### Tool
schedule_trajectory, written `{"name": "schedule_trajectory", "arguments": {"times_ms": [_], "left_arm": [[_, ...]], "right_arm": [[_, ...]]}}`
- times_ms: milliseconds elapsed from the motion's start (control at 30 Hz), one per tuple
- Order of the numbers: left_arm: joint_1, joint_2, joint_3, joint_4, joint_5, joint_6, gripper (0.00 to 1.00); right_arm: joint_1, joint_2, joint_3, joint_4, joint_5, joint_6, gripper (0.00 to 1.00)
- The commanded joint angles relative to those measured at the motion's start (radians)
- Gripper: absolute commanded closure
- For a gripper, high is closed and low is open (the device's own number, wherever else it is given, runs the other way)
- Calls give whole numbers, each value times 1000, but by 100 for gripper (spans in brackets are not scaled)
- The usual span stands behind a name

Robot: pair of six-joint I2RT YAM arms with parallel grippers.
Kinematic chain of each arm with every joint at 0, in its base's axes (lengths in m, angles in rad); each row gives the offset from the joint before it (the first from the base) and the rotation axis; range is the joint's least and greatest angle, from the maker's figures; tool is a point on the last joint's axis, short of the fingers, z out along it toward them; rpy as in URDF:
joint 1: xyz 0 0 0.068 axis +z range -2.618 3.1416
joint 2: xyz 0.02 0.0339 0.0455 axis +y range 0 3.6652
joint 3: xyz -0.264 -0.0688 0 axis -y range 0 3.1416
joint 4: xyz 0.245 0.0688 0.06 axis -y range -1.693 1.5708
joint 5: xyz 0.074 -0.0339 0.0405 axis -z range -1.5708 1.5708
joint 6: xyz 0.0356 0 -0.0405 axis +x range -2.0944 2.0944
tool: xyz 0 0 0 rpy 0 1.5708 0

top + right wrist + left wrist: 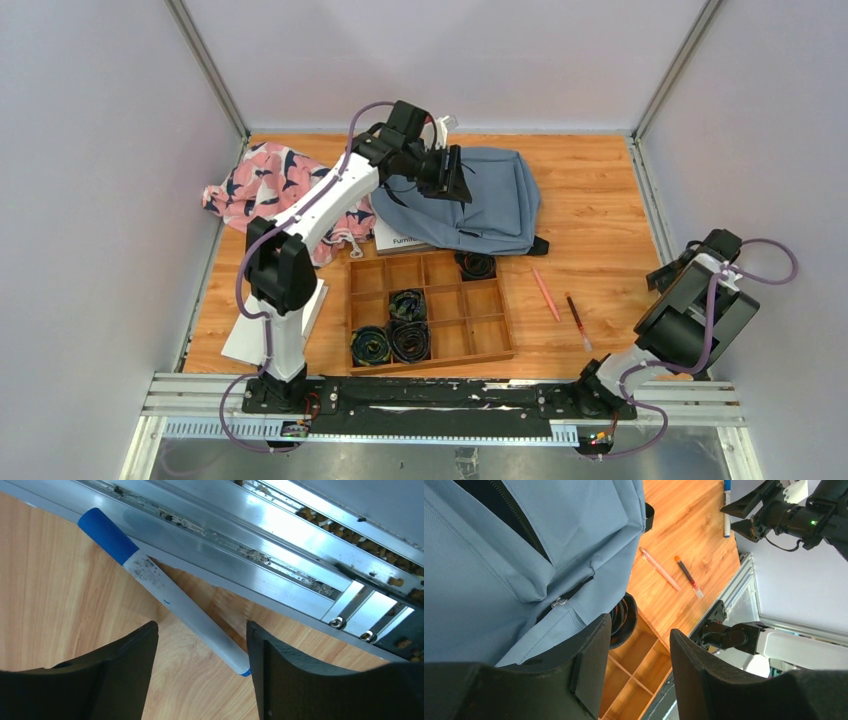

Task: Pack the student bag
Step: Pick up the stationery from the center of the board.

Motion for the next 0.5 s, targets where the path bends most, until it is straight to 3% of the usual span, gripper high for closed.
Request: {"name": "schedule_trajectory", "arguments": {"times_ms": [0,200,300,367,467], "left_arm": [[-4,-3,-37,28,26,-13,48],[-3,-16,-92,36,12,0,47],[5,-41,-140,80,18,-29,47],[17,-59,-170,114,28,-54,47],[39,-86,-200,133,27,-63,47]], "right_arm": [[-24,73,-25,43,-146,5,36],[-2,80,-53,64,-208,15,60],[37,71,-51,51,-200,12,80],[71,55,-51,36,-181,9,99],[134,24,-49,15,-154,6,100]]}}
